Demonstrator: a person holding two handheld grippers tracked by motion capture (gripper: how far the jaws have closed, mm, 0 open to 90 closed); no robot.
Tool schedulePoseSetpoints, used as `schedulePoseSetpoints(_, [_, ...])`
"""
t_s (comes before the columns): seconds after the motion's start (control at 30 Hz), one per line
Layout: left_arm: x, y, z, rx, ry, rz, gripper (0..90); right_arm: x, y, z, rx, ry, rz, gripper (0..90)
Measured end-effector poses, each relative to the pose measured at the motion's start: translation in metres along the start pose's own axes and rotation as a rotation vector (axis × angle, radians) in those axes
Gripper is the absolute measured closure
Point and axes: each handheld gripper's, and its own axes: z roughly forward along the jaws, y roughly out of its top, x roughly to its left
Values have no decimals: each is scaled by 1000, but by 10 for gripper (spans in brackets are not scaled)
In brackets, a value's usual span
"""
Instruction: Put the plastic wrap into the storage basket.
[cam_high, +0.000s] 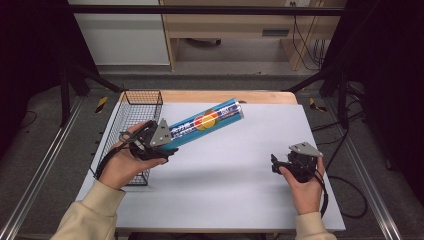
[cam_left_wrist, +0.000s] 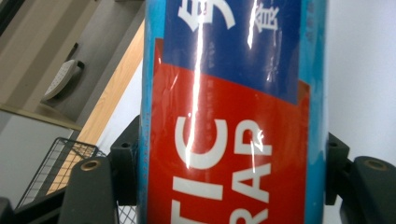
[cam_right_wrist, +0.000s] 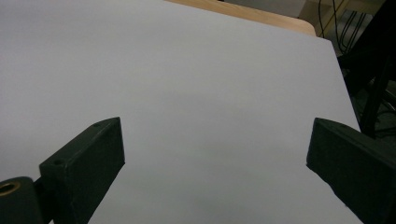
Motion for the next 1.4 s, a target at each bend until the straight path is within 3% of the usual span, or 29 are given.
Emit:
schedulePoseSetpoints(0.17, [4, -1, -8, 12, 21, -10, 314, -2, -3, 3, 19, -29, 4, 49])
schedulePoseSetpoints(0.27, [3, -3, -11, 28, 30, -13, 314, -3, -4, 4, 38, -32, 32, 54])
schedulePoseSetpoints(0.4, [3, -6, -15, 60, 41, -10, 314, -3, -4, 3, 25, -46, 38, 56])
schedulePoseSetpoints(0.73, [1, -7, -25, 60, 53, -40, 315, -1, -3, 4, 31, -69, 30, 61])
schedulePoseSetpoints(1.0, [-6, -6, -36, 68, 61, -58, 315, -4, -3, -1, 15, -87, 55, 62])
schedulePoseSetpoints(1.4, [2, -12, -37, 115, 73, -95, 315, -4, -3, -1, 8, -80, 58, 63])
